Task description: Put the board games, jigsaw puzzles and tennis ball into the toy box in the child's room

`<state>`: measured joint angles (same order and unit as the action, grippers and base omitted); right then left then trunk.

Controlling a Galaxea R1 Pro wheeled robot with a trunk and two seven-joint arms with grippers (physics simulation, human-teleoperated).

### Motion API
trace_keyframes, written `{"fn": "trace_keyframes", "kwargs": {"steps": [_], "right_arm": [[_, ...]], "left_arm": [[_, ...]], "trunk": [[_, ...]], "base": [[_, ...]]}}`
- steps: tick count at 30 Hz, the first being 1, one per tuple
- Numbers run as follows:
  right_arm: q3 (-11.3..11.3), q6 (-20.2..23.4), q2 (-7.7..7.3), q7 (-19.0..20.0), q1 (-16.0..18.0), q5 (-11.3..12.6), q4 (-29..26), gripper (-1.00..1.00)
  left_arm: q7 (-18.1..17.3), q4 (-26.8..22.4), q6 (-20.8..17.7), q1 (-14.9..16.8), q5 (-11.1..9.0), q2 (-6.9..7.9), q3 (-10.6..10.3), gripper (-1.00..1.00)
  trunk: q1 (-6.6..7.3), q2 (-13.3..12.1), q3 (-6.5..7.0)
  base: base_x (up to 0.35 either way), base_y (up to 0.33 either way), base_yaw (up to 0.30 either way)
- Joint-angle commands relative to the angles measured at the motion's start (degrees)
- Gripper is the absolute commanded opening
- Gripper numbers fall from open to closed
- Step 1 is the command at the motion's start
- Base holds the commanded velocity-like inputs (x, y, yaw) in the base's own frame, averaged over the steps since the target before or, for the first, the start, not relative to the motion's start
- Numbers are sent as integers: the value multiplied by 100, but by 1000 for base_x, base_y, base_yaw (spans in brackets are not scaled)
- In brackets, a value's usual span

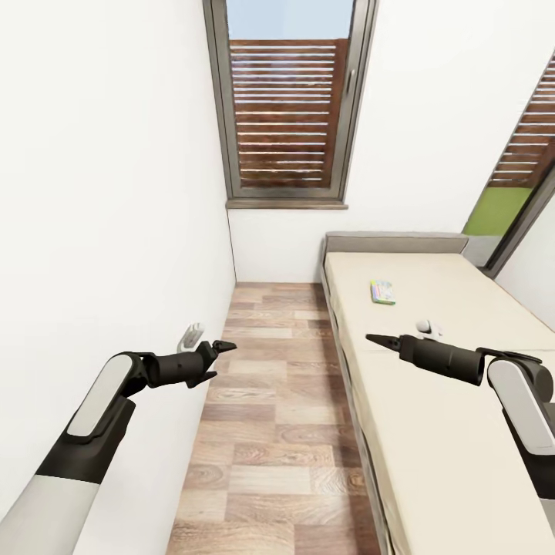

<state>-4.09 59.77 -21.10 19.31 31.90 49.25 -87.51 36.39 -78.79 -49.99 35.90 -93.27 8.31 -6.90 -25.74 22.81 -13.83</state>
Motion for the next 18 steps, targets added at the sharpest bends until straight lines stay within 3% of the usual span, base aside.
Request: {"fn": "trace_keyframes", "kwargs": {"steps": [1, 18], "right_arm": [[-7, 23, 0, 59, 6, -55, -1, 100], [11, 23, 1, 63, 1, -61, -3, 100]], "left_arm": [[59, -5, 7, 6, -60, 4, -7, 100], [53, -13, 7, 5, 125, -24, -29, 100]], "trunk": [[-5, 11, -11], [-5, 11, -11]], "base": [[125, 45, -2], [240, 77, -1]]}}
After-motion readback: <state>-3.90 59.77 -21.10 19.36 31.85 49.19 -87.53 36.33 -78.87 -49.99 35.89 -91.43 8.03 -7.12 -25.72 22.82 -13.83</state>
